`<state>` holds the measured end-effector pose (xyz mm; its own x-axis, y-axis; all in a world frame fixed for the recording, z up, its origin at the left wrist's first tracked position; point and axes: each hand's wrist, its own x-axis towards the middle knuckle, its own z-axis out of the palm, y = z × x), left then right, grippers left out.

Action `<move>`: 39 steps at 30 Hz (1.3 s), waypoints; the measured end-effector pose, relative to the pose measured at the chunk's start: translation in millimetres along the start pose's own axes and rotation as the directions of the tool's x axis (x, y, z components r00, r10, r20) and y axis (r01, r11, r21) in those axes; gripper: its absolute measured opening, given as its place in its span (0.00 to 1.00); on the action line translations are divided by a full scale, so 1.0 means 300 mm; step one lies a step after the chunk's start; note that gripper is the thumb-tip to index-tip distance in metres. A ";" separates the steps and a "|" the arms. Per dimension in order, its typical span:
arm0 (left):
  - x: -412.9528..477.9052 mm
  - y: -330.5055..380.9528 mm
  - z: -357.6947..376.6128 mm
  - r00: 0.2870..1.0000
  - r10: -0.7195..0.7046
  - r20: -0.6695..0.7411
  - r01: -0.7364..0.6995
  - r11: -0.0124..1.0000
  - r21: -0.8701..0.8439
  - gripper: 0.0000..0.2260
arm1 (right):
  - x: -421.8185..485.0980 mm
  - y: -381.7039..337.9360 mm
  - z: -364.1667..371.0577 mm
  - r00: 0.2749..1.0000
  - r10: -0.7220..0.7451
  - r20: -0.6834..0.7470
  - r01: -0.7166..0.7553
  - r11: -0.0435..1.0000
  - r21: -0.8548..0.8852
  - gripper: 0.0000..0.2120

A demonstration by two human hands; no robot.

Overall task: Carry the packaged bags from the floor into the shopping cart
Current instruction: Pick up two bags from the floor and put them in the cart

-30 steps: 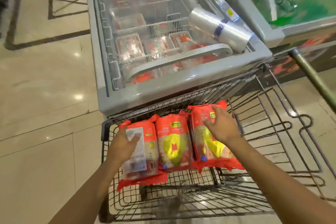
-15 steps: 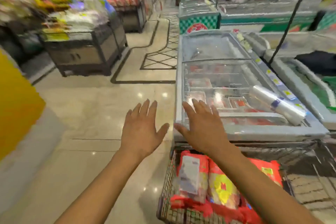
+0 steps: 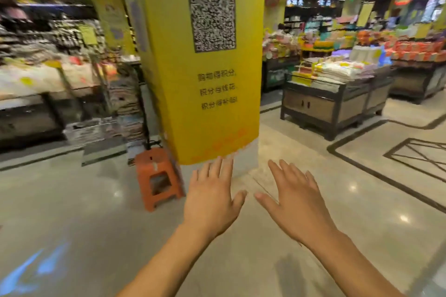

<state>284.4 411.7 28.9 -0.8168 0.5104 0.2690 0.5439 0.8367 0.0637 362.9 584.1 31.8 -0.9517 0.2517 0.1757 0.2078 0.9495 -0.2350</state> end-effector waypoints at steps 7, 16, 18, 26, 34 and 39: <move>-0.327 -0.184 -0.177 0.950 -0.308 -0.056 0.313 0.939 0.144 0.37 | -0.039 -0.306 0.012 0.937 -0.344 0.056 0.334 0.933 0.134 0.39; -0.717 -0.326 -0.350 0.773 -0.613 -0.163 0.634 0.736 0.237 0.35 | -0.178 -0.673 0.020 0.761 -0.646 0.051 0.620 0.749 0.234 0.39; -0.785 -0.359 -0.385 0.728 -0.660 -0.185 0.684 0.686 0.249 0.36 | -0.204 -0.757 0.018 0.715 -0.697 0.051 0.669 0.704 0.240 0.39; -1.029 -0.559 -0.467 0.555 -0.800 -0.228 0.828 0.503 0.247 0.37 | -0.297 -1.127 0.060 0.525 -0.850 0.052 0.818 0.520 0.245 0.38; -1.181 -0.880 -0.454 0.435 -0.871 -0.226 0.896 0.396 0.199 0.37 | -0.301 -1.494 0.153 0.415 -0.906 0.080 0.882 0.423 0.207 0.37; -1.259 -1.056 -0.455 0.390 -0.891 -0.234 0.916 0.350 0.194 0.37 | -0.305 -1.708 0.234 0.371 -0.924 0.091 0.900 0.382 0.210 0.37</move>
<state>446.9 -73.4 38.3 -0.7578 -0.5926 0.2731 -0.5952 0.7993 0.0828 327.8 61.5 69.0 -0.5656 -0.8011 0.1956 -0.8247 0.5500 -0.1321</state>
